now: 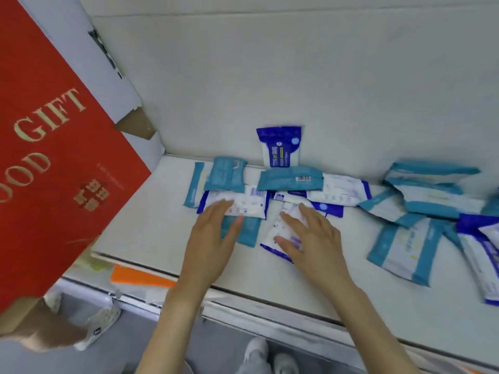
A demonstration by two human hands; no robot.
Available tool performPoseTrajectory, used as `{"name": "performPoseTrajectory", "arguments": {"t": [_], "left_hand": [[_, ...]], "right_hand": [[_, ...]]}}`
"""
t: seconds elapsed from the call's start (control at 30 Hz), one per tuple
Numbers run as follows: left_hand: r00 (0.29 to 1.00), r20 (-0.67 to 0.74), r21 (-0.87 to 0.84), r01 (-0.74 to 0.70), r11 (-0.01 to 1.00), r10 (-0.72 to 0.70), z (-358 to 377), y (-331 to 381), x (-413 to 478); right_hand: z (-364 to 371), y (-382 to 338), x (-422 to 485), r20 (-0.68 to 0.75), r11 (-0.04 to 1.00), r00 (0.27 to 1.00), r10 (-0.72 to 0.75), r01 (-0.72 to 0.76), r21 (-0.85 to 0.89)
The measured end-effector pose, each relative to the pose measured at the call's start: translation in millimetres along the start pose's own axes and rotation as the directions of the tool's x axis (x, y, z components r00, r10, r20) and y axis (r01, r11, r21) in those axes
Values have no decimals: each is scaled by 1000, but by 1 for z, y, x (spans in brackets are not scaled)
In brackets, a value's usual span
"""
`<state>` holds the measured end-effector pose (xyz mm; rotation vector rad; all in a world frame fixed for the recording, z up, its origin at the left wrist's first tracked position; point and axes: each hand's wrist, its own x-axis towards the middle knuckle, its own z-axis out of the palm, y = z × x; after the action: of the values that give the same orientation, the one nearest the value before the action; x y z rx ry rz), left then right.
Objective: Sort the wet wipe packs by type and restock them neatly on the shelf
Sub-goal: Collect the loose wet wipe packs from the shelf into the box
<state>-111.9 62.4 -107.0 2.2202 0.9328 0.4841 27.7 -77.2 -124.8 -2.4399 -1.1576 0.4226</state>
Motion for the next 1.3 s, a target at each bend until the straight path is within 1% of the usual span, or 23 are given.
{"name": "performPoseTrajectory", "arguments": {"t": [0.07,0.13,0.2,0.27,0.37,0.47,0.57,0.67,0.73,0.77,0.8,0.83,0.9,0.97,1.0,1.03,1.07,1.1,1.13,1.17,1.2,1.23,1.3], "left_hand": [[994,84,57,-80,995,75,3,-6,25],[977,149,174,-175,969,150,5,-13,43],[968,152,300,-238,924,200,8,-23,50],[971,126,363,-238,901,206,6,-28,52],[980,157,364,-172,915,122,1,-23,57],[980,195,453,-126,882,40,-1,-15,59],[974,223,485,-74,871,-42,-5,-15,53],[974,223,385,-49,921,-41,-11,-17,41],[968,246,245,-4,969,-58,-17,-14,33],[961,262,185,37,982,-85,-22,-11,32],[958,263,111,87,990,-114,-29,-8,35],[961,236,15,147,989,-146,-37,-6,41],[971,98,-228,235,945,-217,-51,-6,62],[949,-6,-416,285,864,-316,-58,-11,93],[938,-9,-437,308,845,-347,-56,-13,108],[935,5,-388,329,861,-354,-51,-18,125],[938,33,-273,339,900,-344,-43,-22,138],[939,68,-118,343,932,-337,-34,-26,148],[938,85,0,339,941,-337,-27,-27,153],[939,95,35,329,944,-331,-20,-28,157],[944,105,2,314,949,-312,-15,-29,159],[953,114,-42,289,957,-282,-11,-29,161],[960,162,-63,242,968,-229,-6,-23,159]], "right_hand": [[-5,0,-6,9,1000,1000,19,-19,-24],[-13,2,-17,40,997,998,55,-53,-48],[-21,5,-25,80,991,989,125,-121,-49],[-27,5,-27,85,977,974,208,-204,-56],[-32,-3,-19,75,945,945,317,-309,-103],[-33,-14,-10,144,903,901,410,-378,-203],[-35,-17,-6,173,881,874,453,-410,-237],[-36,-16,-5,200,883,866,459,-419,-212],[-37,-17,-5,215,901,875,434,-415,-128],[-39,-19,-7,219,910,885,411,-411,-48],[-42,-21,-7,220,909,894,390,-412,62],[-45,-23,-7,211,879,899,384,-426,215],[-56,-25,-1,164,703,899,405,-421,573],[-65,-24,15,57,551,898,435,-316,772],[-68,-24,28,32,490,894,447,-274,827],[-68,-24,42,28,451,890,455,-257,855],[-65,-23,58,31,446,883,469,-267,855],[-60,-22,74,19,494,869,495,-300,816],[-52,-18,90,-22,593,843,537,-359,721],[-44,-14,103,-86,683,811,579,-425,595],[-38,-13,113,-154,740,783,603,-476,476],[-33,-13,118,-193,768,770,608,-509,389],[-31,-16,123,-194,773,766,613,-532,345]]}}
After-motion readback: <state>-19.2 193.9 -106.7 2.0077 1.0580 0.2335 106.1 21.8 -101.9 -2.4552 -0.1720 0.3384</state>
